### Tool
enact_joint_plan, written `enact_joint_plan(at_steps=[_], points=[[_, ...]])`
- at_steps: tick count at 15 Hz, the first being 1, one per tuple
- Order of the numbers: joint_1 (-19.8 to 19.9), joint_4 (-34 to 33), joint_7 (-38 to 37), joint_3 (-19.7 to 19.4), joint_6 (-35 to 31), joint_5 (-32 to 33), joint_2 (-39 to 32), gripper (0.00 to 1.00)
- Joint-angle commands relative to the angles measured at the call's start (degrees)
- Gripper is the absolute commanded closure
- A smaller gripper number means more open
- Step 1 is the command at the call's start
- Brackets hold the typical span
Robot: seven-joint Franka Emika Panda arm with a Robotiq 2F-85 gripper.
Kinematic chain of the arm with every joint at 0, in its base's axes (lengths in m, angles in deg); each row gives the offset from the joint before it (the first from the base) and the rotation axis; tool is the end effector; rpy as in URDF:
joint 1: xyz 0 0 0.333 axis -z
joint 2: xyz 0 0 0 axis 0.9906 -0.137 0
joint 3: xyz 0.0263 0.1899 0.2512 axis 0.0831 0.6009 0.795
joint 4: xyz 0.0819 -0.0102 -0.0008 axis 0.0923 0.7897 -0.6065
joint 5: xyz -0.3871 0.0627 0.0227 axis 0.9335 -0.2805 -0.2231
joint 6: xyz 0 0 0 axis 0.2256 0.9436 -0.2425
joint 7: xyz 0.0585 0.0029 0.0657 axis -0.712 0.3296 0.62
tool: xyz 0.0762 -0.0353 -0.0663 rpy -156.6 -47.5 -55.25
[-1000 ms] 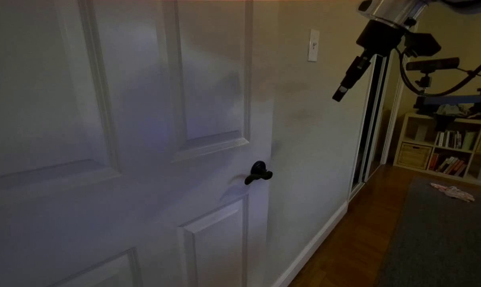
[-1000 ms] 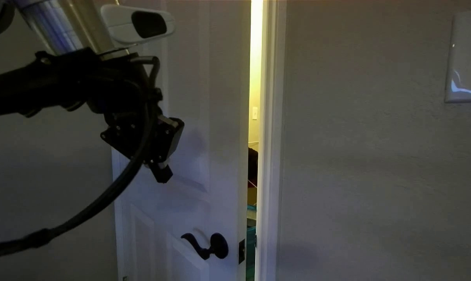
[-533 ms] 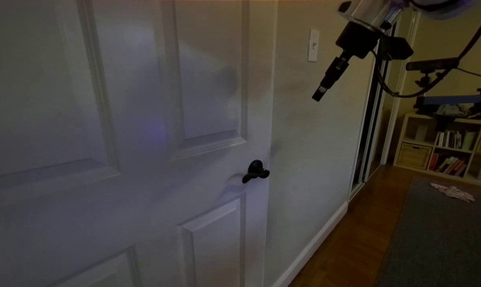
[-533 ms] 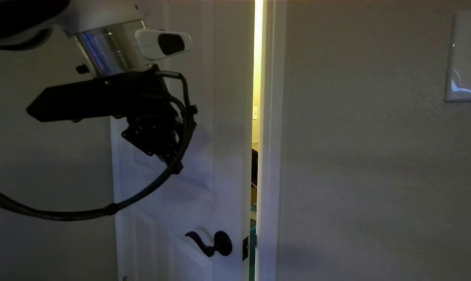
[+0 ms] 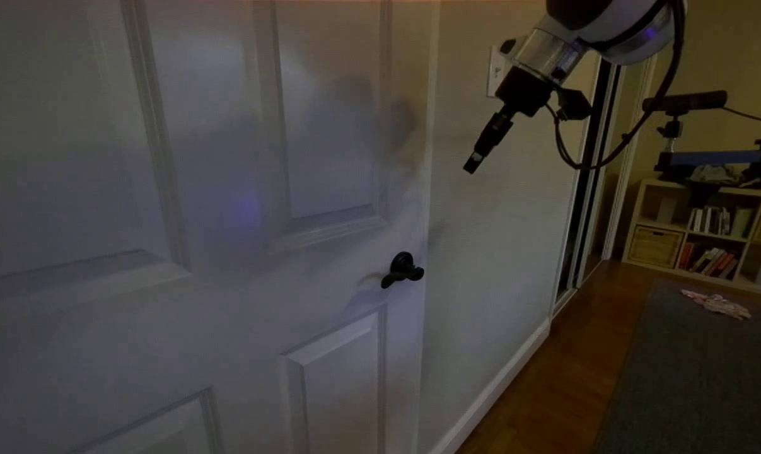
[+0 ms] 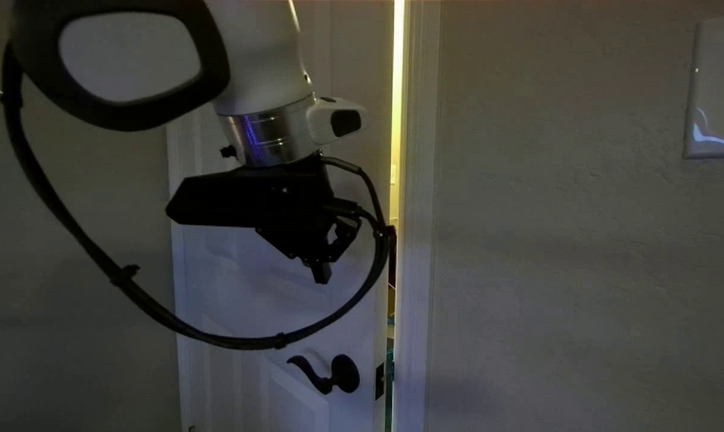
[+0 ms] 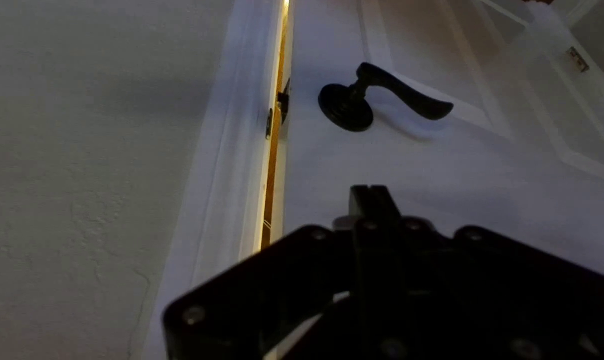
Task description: Close the door
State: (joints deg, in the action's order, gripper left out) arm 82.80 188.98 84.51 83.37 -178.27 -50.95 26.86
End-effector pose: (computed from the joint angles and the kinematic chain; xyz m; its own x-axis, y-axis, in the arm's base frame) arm 0.6207 -0.0788 0.4185 0.8015 0.2967 0.5192 0.3284 -0.9440 0.0324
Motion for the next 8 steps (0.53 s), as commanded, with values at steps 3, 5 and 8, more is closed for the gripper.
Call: enact_joint_plan(at_steps=[3,5,8], points=[[7.10,-12.10,0.51,6.17,2.76,-0.36,-8.27,0.96],[8.70,-15.21,0.29,8.05,3.15,-0.56,-10.54,0.97],[10.90,-19.09,-0.49,10.63,3.46,-1.47,-13.11,0.97]])
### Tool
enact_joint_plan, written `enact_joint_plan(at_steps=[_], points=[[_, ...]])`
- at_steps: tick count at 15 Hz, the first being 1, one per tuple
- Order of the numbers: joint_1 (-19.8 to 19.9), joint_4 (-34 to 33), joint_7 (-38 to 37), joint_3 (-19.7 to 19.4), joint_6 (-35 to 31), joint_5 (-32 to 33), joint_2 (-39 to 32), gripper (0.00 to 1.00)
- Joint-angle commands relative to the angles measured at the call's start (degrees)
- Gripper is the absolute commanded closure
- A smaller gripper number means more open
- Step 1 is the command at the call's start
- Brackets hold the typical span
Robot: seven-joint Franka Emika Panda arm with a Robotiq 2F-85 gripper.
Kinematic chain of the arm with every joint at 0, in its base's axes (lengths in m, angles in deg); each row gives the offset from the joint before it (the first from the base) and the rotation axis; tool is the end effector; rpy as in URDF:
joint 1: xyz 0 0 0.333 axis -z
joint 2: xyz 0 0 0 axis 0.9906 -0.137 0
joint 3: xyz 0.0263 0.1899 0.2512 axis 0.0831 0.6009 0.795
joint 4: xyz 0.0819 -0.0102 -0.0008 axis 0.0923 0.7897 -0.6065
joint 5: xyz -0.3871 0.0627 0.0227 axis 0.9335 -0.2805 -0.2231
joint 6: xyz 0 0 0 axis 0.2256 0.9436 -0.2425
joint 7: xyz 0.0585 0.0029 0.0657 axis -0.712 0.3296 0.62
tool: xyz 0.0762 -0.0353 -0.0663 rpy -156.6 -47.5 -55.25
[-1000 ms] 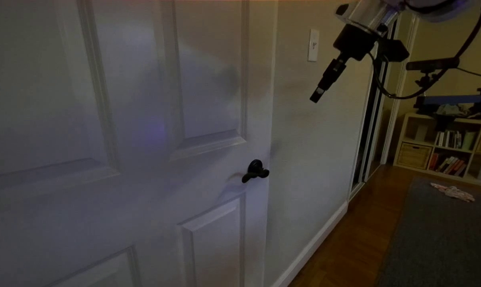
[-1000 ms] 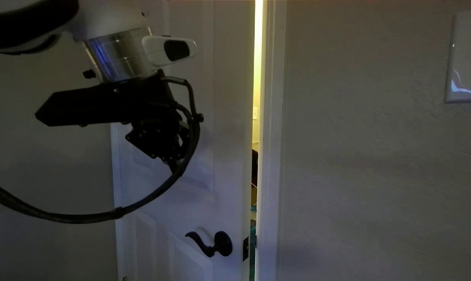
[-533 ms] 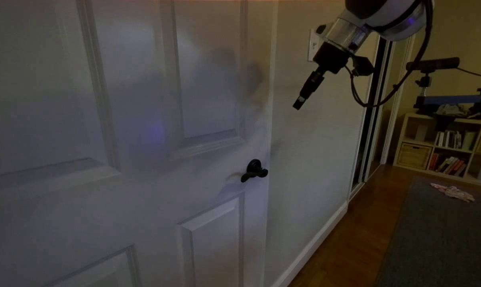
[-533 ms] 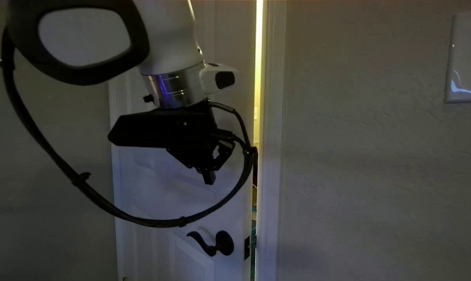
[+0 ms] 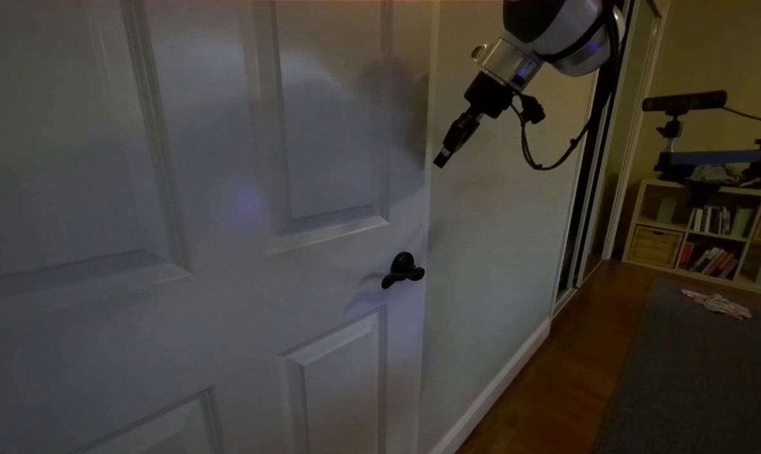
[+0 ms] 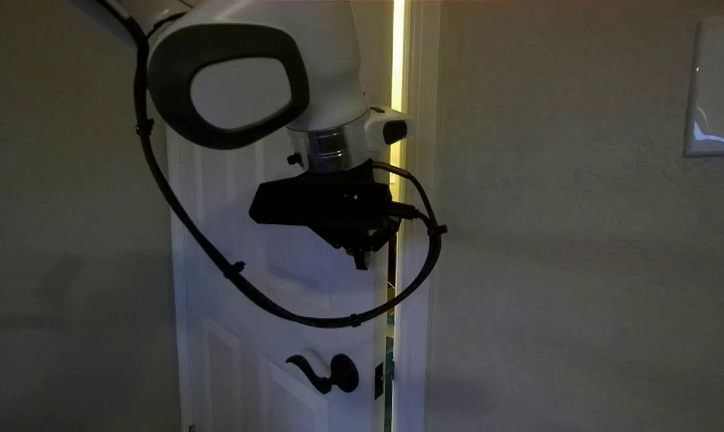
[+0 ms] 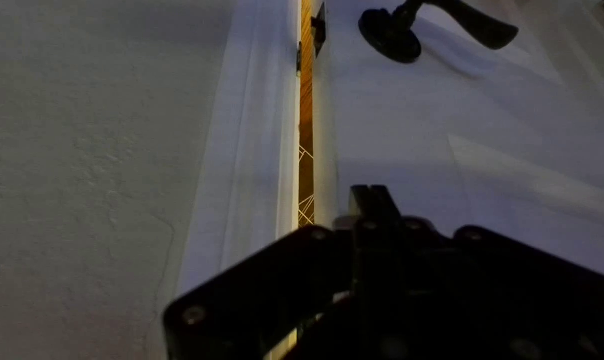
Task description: Close the door
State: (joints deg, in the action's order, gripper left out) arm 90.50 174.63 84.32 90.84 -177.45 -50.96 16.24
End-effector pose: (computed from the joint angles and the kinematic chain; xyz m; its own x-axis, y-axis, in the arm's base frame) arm 0.6838 -0.0927 0.4175 0.7733 0.2771 0.5703 0.3221 -0.9464 0.0231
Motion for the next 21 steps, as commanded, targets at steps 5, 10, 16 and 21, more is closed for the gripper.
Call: enact_joint_plan(at_steps=[5,10,16,21], points=[[5.31,-10.07,-1.38,5.20,3.16,-1.16,-6.16,0.97],[7.21,-14.73,-3.35,7.29,3.51,-3.33,-10.45,0.97],[9.07,-18.95,-6.30,9.49,3.41,-5.71,-14.30,0.97],[9.10,-19.81,-8.18,9.71,3.64,-6.50,-14.86,0.97]])
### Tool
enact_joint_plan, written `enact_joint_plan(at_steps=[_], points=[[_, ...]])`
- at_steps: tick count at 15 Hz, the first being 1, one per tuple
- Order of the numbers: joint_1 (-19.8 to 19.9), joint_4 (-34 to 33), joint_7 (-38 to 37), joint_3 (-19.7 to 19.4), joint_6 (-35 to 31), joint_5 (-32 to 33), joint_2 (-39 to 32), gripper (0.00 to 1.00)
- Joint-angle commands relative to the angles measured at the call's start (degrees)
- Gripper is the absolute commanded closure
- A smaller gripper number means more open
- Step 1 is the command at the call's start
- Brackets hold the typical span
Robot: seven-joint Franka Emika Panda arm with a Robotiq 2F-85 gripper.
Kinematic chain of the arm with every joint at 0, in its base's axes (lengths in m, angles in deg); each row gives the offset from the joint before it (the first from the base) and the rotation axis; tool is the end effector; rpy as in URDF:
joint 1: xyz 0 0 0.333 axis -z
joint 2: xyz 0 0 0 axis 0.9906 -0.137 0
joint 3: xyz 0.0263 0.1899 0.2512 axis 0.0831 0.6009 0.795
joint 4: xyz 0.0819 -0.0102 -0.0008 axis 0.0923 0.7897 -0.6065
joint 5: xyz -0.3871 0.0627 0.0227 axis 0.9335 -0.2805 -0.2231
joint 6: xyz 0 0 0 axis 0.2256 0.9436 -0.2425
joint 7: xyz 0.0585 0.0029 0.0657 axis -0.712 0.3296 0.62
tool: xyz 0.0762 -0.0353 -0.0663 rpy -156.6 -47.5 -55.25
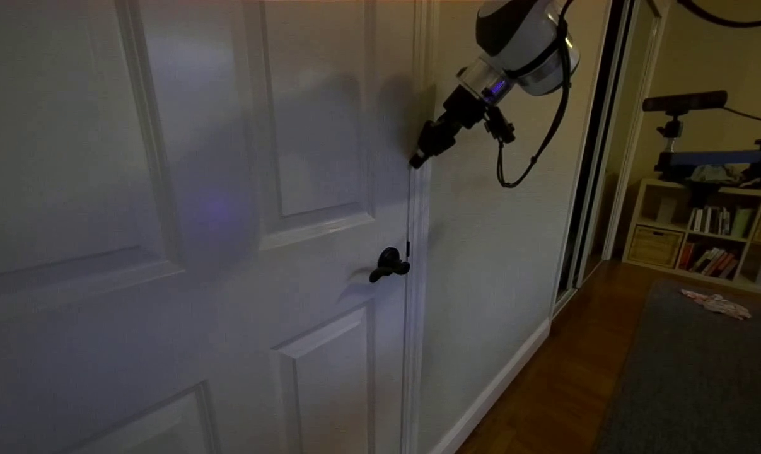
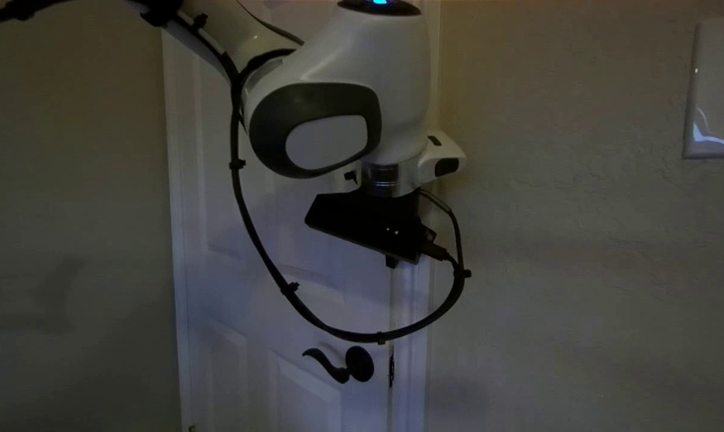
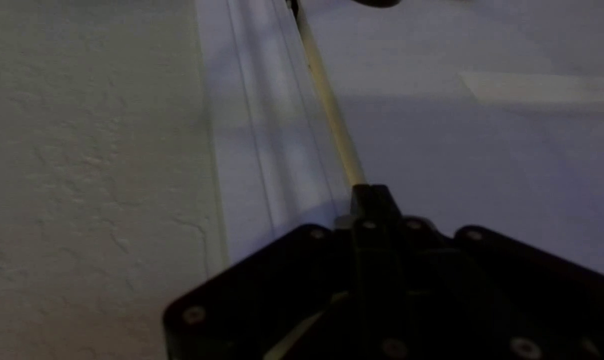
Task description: Close the door
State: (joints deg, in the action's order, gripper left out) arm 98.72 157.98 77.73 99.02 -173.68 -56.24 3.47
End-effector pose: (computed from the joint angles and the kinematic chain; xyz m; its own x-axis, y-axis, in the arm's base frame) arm 0.7416 -0.1232 0.3987 0.7857 0.0247 0.6181 0.1926 -0.9593 -0.2065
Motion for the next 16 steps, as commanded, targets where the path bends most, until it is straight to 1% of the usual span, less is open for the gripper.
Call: enact_joint_plan(at_steps=[1,4,5,8,11,13,14,16], points=[[0.89,-2.99,-2.02,1.60,-0.50,-1.46,-1.92,0.97],[1.22,-1.35,-1.11,2.53,-1.13,-2.78,-0.79,0.97],[1.28,1.25,0.78,2.99,-1.82,-2.98,0.81,0.97],[0.58,6.09,2.50,2.99,-4.99,-2.32,3.62,0.97],[0.66,9.53,2.59,4.40,-10.00,-2.96,5.13,0.97],[0.57,12.32,2.08,5.03,-14.77,-2.36,6.30,0.97],[-0.28,13.35,2.26,4.26,-16.91,-2.70,6.65,0.97],[-1.80,15.57,1.12,3.31,-21.49,-1.18,7.34,0.97]])
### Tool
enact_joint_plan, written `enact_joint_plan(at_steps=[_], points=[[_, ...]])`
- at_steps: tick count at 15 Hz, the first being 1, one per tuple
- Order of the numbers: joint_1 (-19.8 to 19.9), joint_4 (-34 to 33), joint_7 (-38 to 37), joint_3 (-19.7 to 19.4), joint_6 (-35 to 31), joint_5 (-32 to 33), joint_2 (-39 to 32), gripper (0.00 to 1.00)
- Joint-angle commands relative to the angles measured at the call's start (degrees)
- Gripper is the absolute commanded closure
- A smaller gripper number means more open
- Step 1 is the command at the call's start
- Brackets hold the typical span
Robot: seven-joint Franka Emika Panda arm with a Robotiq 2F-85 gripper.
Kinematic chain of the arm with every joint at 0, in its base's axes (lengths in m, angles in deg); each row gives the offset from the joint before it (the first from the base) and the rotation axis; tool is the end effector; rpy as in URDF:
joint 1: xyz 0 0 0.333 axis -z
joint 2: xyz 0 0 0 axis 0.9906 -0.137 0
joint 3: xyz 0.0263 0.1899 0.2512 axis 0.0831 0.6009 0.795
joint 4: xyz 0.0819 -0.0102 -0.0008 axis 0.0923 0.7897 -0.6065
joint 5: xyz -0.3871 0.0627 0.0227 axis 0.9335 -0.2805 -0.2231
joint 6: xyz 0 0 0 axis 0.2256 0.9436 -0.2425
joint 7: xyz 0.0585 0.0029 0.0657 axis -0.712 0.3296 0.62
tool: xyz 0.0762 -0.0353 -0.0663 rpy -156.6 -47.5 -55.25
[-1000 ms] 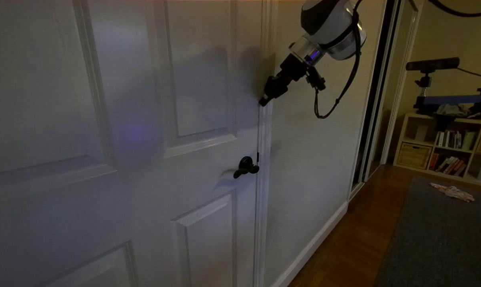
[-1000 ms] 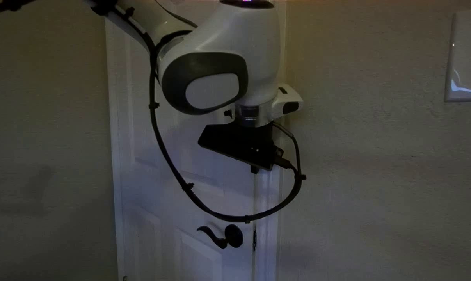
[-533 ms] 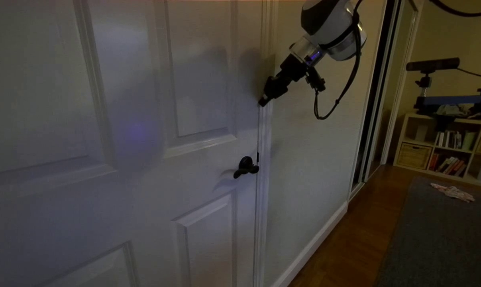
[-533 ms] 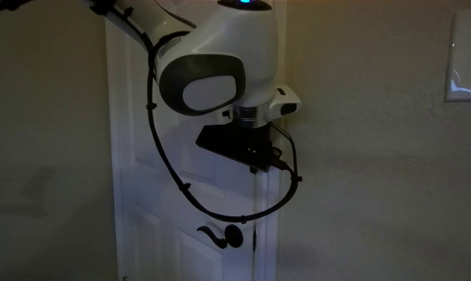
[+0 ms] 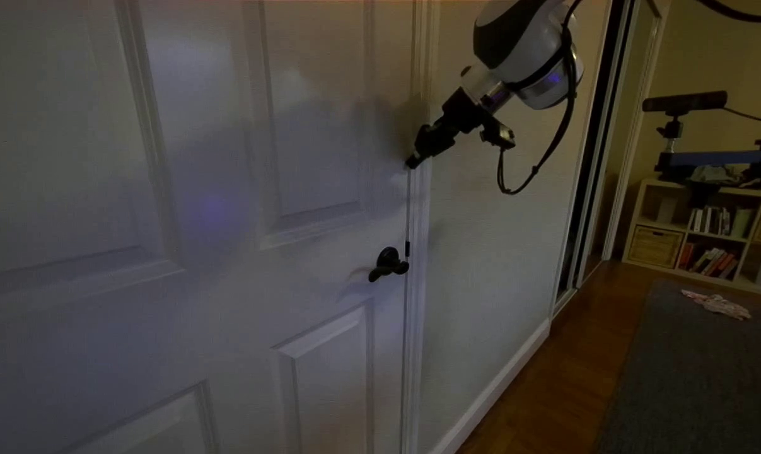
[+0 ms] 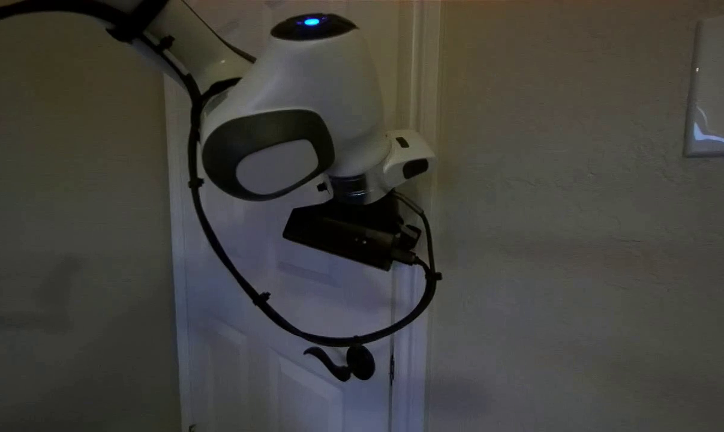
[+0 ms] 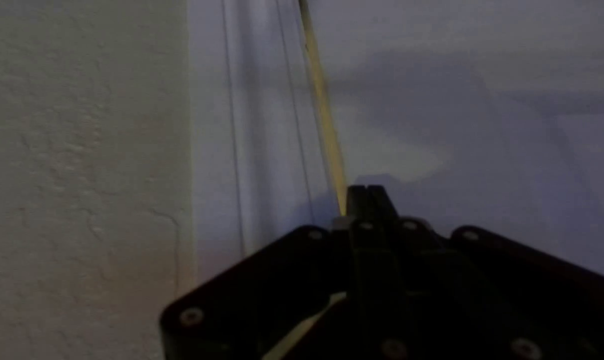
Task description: Close the door
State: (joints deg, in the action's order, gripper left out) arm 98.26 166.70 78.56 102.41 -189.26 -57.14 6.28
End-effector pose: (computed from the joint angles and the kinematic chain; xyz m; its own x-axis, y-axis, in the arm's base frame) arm 0.7254 -0.0946 0.3904 0.7113 0.0081 0.7028 0.1402 -0.9815 -0.1305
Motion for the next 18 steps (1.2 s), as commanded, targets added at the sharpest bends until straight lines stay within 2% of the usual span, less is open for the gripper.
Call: enact_joint_plan(at_steps=[1,5,10,14,18], points=[[-2.45,8.15,-0.35,-0.77,-9.09,0.26,5.11,0.97],[-5.72,11.25,-0.99,-1.49,-19.92,0.13,6.25,0.97],[-8.20,12.99,-0.25,-2.04,-27.76,-0.36,6.45,0.97],[-8.12,12.21,-0.31,-3.09,-27.65,-0.65,5.24,0.97],[-9.74,10.41,-0.82,-8.09,-24.90,-0.69,3.75,0.97]])
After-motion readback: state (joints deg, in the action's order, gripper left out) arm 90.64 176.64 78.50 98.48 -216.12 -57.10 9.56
